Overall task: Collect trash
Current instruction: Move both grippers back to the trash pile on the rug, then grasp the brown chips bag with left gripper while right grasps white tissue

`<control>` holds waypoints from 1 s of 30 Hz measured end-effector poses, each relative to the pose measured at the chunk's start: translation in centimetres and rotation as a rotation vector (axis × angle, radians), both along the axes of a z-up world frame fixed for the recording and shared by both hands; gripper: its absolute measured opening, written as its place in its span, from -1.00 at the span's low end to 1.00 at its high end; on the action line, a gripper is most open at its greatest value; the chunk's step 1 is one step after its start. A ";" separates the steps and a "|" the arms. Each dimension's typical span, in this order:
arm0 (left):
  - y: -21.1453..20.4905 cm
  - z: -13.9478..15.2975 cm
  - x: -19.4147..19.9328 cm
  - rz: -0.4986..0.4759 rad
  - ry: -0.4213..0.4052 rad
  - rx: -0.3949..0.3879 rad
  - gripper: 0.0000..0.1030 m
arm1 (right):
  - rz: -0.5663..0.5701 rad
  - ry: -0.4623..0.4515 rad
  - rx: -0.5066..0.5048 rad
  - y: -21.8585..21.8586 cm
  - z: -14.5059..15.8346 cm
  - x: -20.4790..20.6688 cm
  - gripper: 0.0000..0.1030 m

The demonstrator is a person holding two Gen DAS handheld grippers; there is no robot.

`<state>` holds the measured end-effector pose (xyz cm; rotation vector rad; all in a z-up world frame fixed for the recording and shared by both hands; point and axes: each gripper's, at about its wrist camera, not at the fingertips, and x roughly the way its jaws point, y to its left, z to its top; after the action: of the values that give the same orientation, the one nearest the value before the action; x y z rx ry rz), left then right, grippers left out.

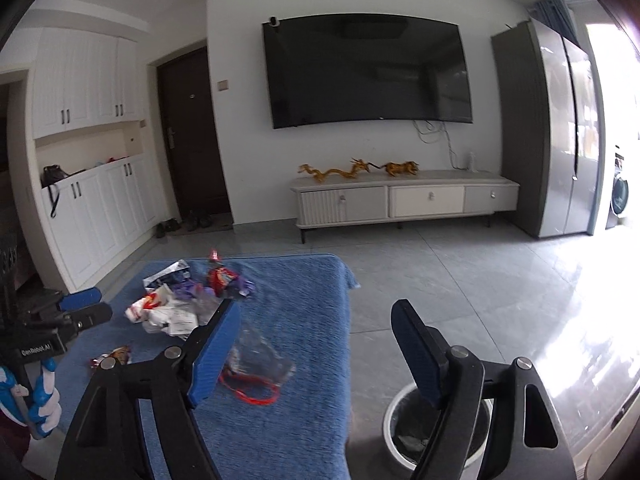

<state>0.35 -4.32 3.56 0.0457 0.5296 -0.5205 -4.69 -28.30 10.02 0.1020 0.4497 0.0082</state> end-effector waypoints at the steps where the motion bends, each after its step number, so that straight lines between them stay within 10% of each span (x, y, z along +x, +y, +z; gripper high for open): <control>1: 1.4 -0.5 -0.1 0.024 0.002 0.001 0.22 | 0.012 0.002 -0.009 0.8 0.2 0.3 0.49; 15: 13.8 -9.2 2.3 0.197 0.185 0.048 0.22 | 0.170 0.113 -0.031 8.6 -2.1 6.4 0.50; 30: 15.4 -15.4 7.1 0.181 0.429 0.007 0.22 | 0.453 0.267 -0.070 18.5 -8.7 17.3 0.50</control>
<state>7.40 11.06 -11.85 -0.1094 0.9448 -0.3505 12.63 -9.81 1.31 -0.0703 0.7320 0.4283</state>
